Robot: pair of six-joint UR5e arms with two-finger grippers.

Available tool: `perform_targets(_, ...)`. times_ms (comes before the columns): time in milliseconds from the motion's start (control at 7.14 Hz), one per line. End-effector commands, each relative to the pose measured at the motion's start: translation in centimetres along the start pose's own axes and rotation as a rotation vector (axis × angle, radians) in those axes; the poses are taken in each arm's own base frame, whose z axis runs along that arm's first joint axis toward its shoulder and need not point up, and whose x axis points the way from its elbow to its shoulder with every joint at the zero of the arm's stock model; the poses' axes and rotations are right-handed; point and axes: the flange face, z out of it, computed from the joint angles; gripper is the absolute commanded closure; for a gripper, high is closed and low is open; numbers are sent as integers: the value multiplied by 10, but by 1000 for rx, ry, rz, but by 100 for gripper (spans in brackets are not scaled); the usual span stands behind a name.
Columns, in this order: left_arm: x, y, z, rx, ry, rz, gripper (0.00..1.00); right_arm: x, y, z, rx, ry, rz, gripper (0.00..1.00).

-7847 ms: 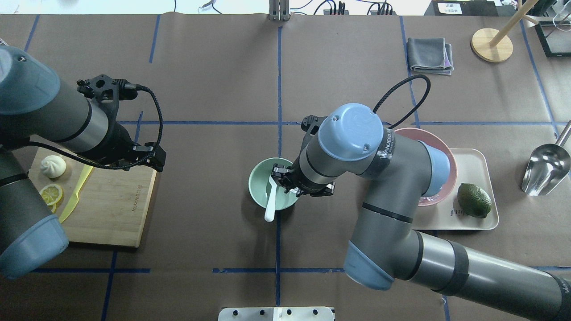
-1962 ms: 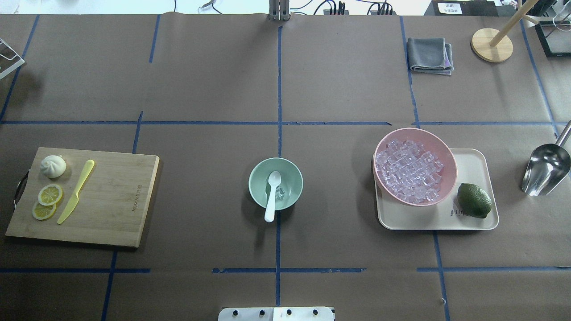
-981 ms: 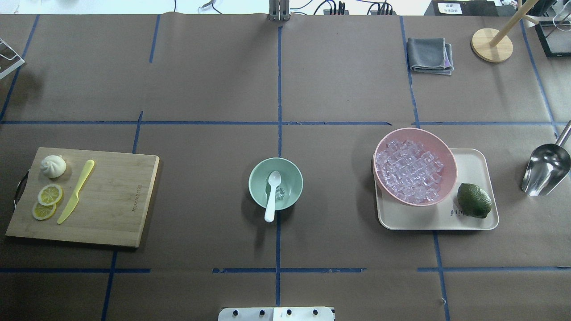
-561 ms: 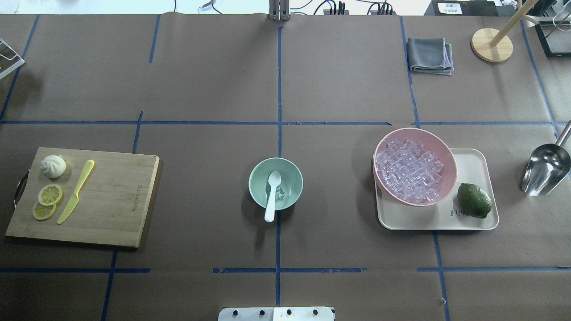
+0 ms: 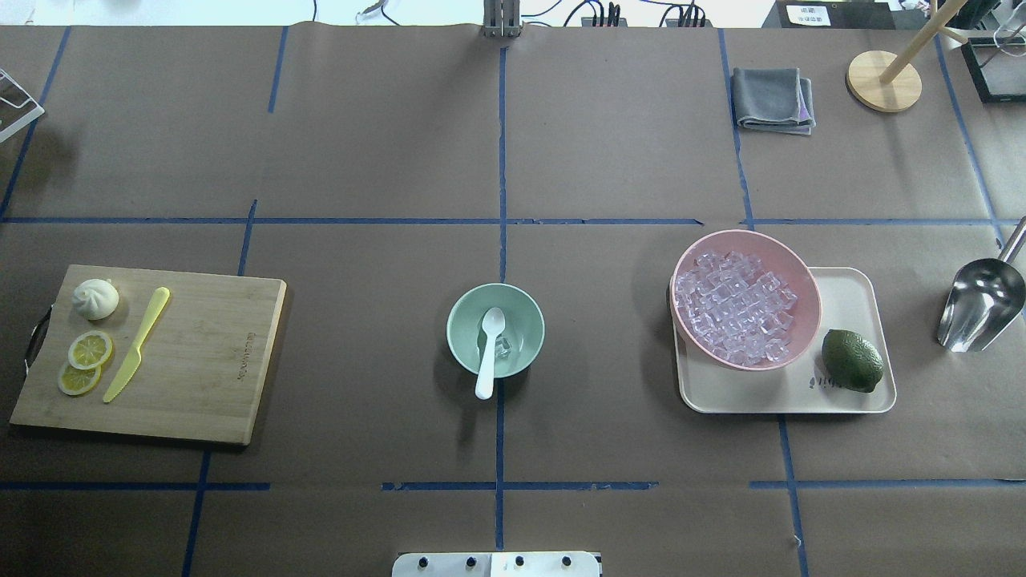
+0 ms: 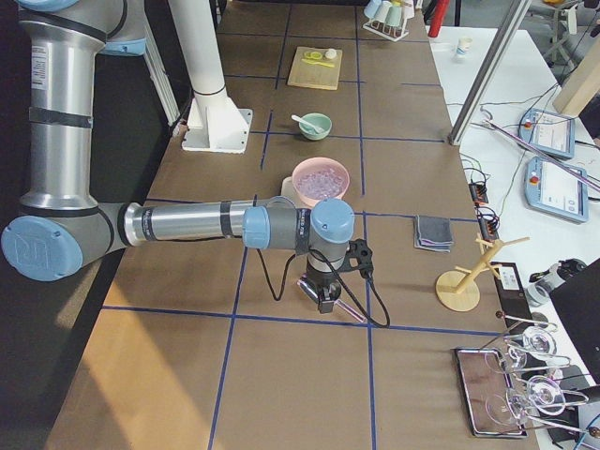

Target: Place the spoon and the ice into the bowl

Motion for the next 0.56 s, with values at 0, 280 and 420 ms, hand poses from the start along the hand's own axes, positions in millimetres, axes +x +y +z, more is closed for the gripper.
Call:
perform_targets(0, 1, 0, -1, 1, 1, 2, 0, -1, 0, -1, 3, 0, -2, 0)
perform_targets(280, 3, -1, -3, 8, 0, 8, 0, -1, 0, 0, -1, -1, 0, 0)
perform_targets(420, 7, -1, -6, 11, 3, 12, 0, 0, -2, 0, 0, 3, 0, 0)
